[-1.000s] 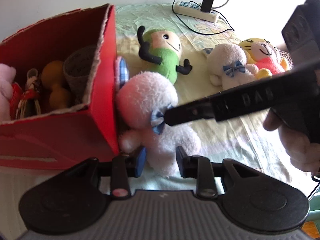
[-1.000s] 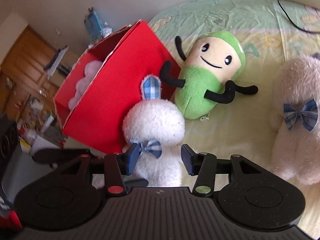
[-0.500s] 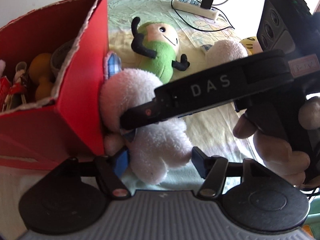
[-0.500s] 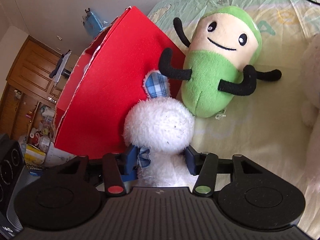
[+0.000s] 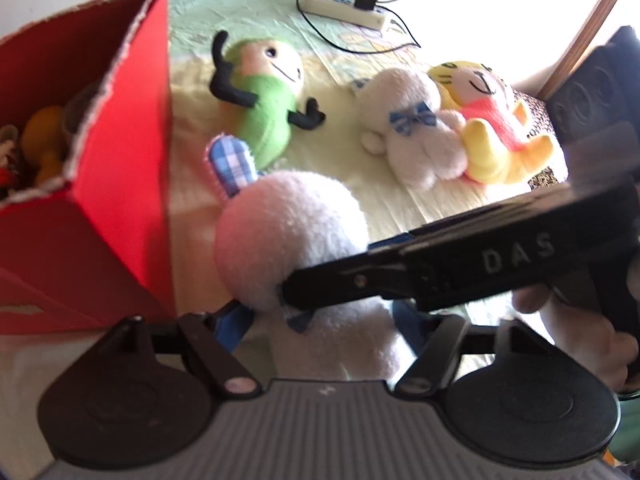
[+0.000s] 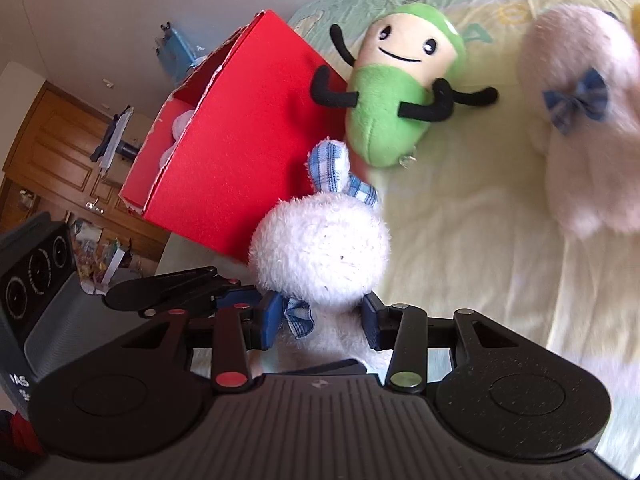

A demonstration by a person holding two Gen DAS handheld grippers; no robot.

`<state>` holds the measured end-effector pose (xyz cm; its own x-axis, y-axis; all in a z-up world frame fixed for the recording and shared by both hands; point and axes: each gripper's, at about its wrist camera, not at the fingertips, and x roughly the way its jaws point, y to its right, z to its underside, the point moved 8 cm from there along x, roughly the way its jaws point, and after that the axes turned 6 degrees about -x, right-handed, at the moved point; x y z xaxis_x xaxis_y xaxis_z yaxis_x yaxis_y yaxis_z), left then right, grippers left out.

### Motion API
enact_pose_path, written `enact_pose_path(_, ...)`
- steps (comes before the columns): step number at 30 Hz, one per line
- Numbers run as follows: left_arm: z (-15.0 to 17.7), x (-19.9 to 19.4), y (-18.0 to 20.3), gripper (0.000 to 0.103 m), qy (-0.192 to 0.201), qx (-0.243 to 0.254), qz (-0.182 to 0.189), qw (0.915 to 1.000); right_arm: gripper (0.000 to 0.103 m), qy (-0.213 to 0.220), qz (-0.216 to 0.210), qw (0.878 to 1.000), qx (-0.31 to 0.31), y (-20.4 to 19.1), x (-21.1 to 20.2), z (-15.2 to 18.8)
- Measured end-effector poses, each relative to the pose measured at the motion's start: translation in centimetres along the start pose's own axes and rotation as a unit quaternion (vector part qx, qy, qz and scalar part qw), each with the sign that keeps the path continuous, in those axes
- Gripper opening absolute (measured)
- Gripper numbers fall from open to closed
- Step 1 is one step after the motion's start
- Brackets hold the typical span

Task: Organize objects
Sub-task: 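Lift and carry the white bunny with the right gripper to the red box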

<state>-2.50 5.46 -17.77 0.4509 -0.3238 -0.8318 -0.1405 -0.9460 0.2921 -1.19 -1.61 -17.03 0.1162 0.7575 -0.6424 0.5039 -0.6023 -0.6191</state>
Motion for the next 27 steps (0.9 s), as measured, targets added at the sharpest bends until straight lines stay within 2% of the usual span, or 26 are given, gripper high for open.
enact_pose_path(5, 0.5, -1.1, 1.3, 0.067, 0.000, 0.011, 0.022, 0.9997, 0.044, 0.020, 0.010, 1.000, 0.014, -0.4, -1.8, 0.8)
enact_pose_path(13, 0.1, -4.7, 3.7, 0.066, 0.033, 0.063, 0.029, 0.9971, 0.044, 0.054, 0.025, 0.998, 0.001, -2.4, -4.7, 0.5)
enact_pose_path(21, -1.2, -9.5, 2.9, 0.066, 0.071, 0.089, 0.058, 0.9918, 0.044, 0.091, 0.049, 0.994, -0.033, -7.2, -5.3, -1.3)
enact_pose_path(27, -3.1, -13.3, 0.8, 0.066, 0.112, 0.107, 0.072, 0.9853, 0.044, 0.129, 0.065, 0.988, -0.060, -10.7, -5.2, -3.7)
